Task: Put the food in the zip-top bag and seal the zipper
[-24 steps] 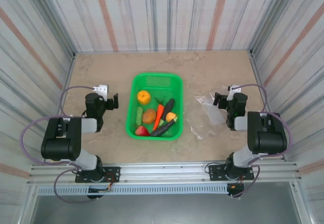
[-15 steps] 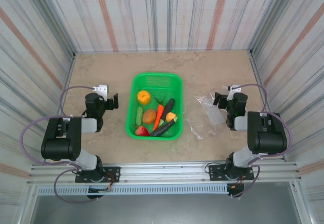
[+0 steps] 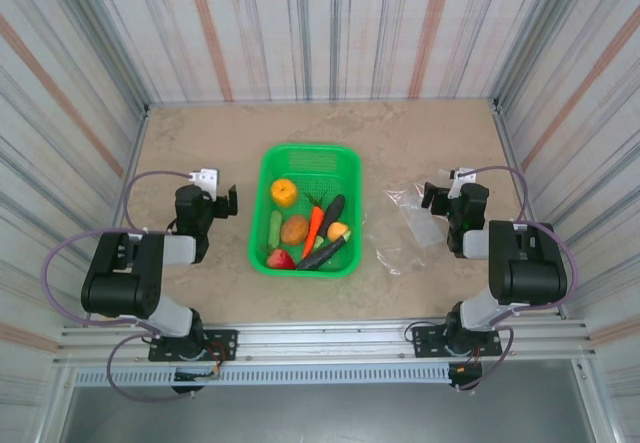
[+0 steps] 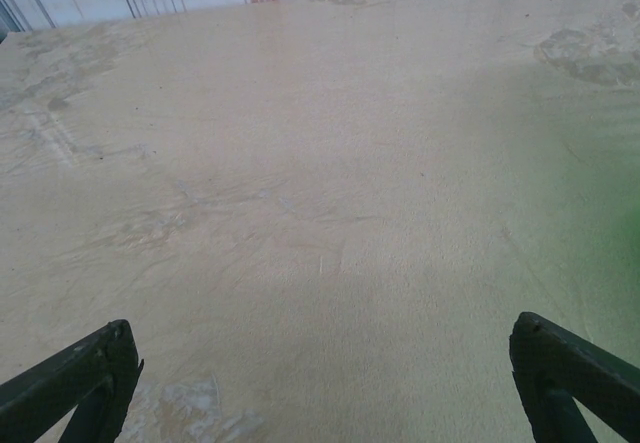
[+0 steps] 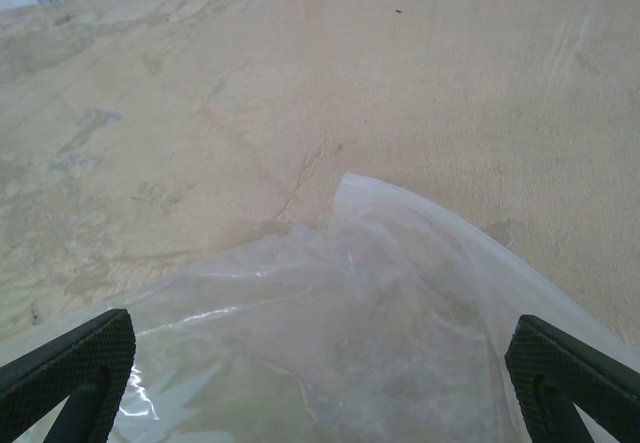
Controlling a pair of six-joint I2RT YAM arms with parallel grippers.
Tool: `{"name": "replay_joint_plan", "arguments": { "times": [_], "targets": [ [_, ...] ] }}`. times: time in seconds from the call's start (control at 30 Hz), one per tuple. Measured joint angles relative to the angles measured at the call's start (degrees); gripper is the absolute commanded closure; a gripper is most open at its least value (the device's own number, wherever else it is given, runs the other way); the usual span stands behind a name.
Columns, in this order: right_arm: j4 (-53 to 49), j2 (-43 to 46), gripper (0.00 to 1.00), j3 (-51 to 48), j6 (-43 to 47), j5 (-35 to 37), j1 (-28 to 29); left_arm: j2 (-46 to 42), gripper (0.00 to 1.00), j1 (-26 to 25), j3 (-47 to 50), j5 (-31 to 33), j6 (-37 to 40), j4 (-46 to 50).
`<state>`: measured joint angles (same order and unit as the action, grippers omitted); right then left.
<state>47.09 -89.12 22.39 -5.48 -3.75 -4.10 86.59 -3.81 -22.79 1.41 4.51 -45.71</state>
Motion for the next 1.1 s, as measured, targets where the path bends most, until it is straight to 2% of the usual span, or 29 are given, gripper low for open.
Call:
{"name": "replay_joint_plan", "arguments": {
  "times": [0.1,0.23,0.3,0.37,0.53,0.6,0.67,0.73,0.77,0.83,0.9,1.0,1.1],
  "targets": [
    [-3.15,1.18,0.01,0.7,0.11,-1.31,-0.09,-1.7,0.01,-0.35,0.09,2.01,0.0,1.49],
    [-20.26,9.6,0.01,9.18,-1.42,1.9,1.38,-11.74,0.01,-2.32,-0.85,7.02,0.28,9.18],
    [-27.04,15.58,0.01,15.37,-2.82,3.87,4.11,-18.4,0.01,-4.48,-2.78,8.48,0.96,12.57],
    [-32.06,21.55,0.01,21.03,-3.39,5.73,9.18,-23.61,0.01,-7.17,-6.38,8.98,1.44,16.61],
    [-43.6,33.75,0.01,33.38,-3.32,9.68,28.09,-35.63,0.01,-20.79,-19.17,8.41,0.61,29.46],
    [-50.07,36.46,0.01,37.48,-3.91,12.59,34.75,-40.17,0.01,-29.77,-23.15,9.42,0.63,36.17],
    [-58.12,37.29,0.01,42.1,-5.51,16.44,40.61,-42.64,0.01,-39.39,-27.8,13.22,0.55,43.69],
    [-67.32,36.96,0.01,47.04,-8.87,19.23,43.78,-43.15,0.01,-48.3,-33.48,19.23,-1.55,52.65],
    [-71.78,36.63,0.01,49.2,-11.26,19.89,44.02,-43.08,0.01,-51.32,-36.52,21.81,-3.37,57.79],
    [-79.23,37.2,0.01,51.34,-15.1,18.69,42.12,-42.62,0.01,-53.57,-42.47,23.43,-7.15,69.11],
    [-83.41,40.02,0.01,49.16,-18.01,13.44,37.62,-42.42,0.01,-53.68,-46.69,23.61,-10.58,78.66],
    [-90.71,43.54,0.01,45.29,-21.4,4.81,28.89,-44.13,0.02,-51.91,-46.9,20.5,-14.53,88.17],
    [-95.14,43.67,0.04,42.32,-23.12,-0.61,27.43,-45.05,0.21,-49.2,-45.86,12.63,-17.9,95.17]
  ]
}}
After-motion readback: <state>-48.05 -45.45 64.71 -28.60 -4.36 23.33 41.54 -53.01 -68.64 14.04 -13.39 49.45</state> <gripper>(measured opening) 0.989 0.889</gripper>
